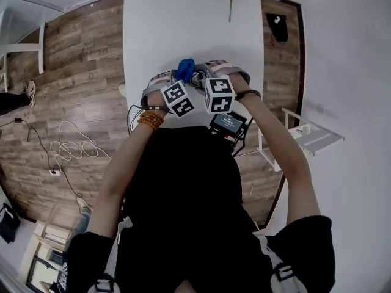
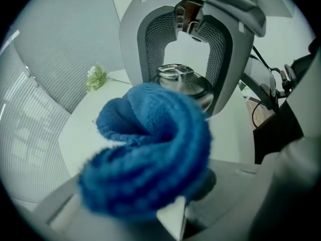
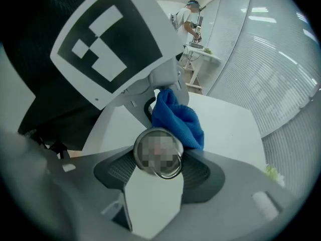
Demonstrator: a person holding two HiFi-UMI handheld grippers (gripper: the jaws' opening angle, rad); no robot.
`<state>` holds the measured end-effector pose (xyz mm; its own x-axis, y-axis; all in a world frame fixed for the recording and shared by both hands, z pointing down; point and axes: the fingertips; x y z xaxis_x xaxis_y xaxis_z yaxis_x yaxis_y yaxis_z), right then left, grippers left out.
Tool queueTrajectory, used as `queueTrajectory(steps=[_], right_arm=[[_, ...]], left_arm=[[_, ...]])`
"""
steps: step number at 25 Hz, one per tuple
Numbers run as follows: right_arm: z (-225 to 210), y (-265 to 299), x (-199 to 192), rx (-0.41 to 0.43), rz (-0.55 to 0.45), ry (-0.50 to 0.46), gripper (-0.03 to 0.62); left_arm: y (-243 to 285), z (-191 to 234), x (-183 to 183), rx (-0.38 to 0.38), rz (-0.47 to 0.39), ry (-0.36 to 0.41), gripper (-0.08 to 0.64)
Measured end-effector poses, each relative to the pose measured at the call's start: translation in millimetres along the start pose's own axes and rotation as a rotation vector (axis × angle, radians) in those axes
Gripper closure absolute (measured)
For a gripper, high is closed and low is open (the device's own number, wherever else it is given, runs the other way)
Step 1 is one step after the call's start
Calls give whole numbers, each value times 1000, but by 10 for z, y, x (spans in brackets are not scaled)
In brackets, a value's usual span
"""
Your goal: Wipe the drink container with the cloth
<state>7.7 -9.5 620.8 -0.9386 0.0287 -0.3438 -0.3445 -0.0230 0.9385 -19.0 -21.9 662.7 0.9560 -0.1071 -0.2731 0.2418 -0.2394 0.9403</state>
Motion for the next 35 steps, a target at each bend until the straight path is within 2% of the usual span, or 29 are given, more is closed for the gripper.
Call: queueTrajectory(steps=[5,10,15,19,22,25,28,31,35], right_arm=[[-1,10,7,9,-2,9,291],[-14,4,26,8,-6,26,290],[-26,17,37,7,-18,46,287],[-50,41,23,-1,-21,68,282],[-52,41,-13,-19,-27,82,275],[-58,-54,-37,-36,-75,115,263],[-114,-325,-36,-72,-169,196,267],[-224,-610,24,-148,-260,275,275],[-362,-1025,209,-283,-408,404,284]], left_arm=[[94,-57,-50,-19,5,-1,373],[254,-234,-144,-71,34,8,371],[358,-281,-166,-78,26,-24,371],[375,-255,-157,-109,-22,-70,371],[325,-235,-175,-122,-85,-149,371],[156,-124,-296,-65,-129,-229,371],[-123,50,-379,12,-179,-302,371],[-514,279,-417,109,-252,-359,371],[-1173,584,-326,259,-368,-396,371]])
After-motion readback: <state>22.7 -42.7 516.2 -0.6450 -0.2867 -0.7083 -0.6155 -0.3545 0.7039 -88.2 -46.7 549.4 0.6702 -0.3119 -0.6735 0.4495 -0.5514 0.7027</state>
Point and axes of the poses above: the fingertips, and each gripper's own axes: y forward along the fingers, z to its left, x out of its top, and after that the axes turned 12 degrees about y, right-handed
